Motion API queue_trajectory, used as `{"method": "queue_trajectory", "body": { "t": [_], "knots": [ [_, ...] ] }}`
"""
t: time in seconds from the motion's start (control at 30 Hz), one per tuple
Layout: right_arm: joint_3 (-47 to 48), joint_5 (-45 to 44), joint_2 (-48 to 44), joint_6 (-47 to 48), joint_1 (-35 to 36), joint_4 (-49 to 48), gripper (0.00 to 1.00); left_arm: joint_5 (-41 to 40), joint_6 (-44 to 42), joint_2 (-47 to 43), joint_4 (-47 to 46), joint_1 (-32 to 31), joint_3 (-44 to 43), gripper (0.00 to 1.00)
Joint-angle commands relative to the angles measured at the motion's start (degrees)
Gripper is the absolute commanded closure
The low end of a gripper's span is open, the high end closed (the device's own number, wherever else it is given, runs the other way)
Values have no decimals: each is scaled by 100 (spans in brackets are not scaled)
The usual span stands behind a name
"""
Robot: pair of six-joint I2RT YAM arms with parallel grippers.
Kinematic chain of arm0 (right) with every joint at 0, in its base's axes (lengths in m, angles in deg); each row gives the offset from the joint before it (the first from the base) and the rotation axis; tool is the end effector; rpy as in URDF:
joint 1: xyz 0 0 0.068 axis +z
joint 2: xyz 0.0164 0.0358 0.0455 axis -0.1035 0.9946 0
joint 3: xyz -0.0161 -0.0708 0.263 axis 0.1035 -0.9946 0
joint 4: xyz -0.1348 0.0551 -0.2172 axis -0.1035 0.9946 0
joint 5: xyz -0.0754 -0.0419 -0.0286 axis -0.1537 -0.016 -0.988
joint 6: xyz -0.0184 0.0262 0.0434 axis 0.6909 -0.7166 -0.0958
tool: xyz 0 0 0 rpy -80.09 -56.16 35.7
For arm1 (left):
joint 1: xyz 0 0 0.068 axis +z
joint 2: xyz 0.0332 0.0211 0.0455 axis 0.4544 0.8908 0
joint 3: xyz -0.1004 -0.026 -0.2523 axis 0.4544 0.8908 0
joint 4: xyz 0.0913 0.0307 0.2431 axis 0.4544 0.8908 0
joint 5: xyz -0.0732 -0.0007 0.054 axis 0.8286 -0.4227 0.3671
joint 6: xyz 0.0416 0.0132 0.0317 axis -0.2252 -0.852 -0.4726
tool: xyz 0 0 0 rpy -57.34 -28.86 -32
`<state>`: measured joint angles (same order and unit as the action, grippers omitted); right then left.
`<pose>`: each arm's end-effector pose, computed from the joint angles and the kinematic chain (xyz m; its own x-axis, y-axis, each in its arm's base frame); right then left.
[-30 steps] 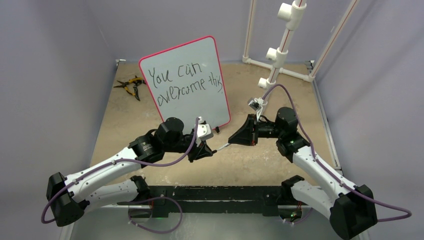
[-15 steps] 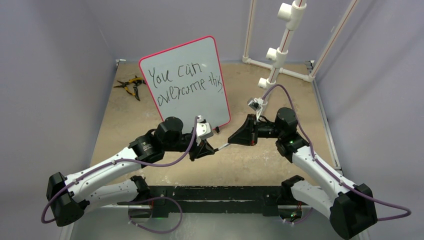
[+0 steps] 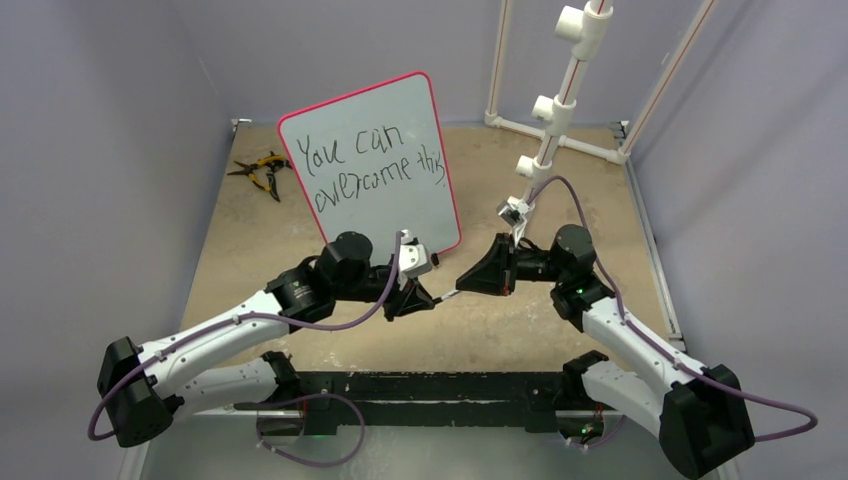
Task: Write a sentence on the whiteboard
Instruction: Close the whiteboard marker at the center of the board.
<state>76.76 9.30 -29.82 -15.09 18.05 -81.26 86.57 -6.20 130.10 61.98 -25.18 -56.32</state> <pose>0.1746 0.1119 0.2674 -0.6730 0.0530 -0.7378 -0.7344 0.0710 0.6750 0.1255 -0.1882 0.2952 -0.2912 0.3149 -0.9034 0.9467 0.2305 -0.2249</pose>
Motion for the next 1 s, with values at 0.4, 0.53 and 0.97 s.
{"method": "queue_trajectory", "body": {
  "t": [0.4, 0.53, 0.97],
  "knots": [
    [-390, 190, 49, -326, 58, -729, 100, 267, 292, 263, -1028, 4, -331, 100],
    [-494, 203, 54, -437, 58, -915, 100, 320, 289, 306, -962, 9, -333, 100],
    [-506, 172, 86, -498, 55, -1130, 100, 95, 278, 179, -199, 9, -266, 48]
  ]
}}
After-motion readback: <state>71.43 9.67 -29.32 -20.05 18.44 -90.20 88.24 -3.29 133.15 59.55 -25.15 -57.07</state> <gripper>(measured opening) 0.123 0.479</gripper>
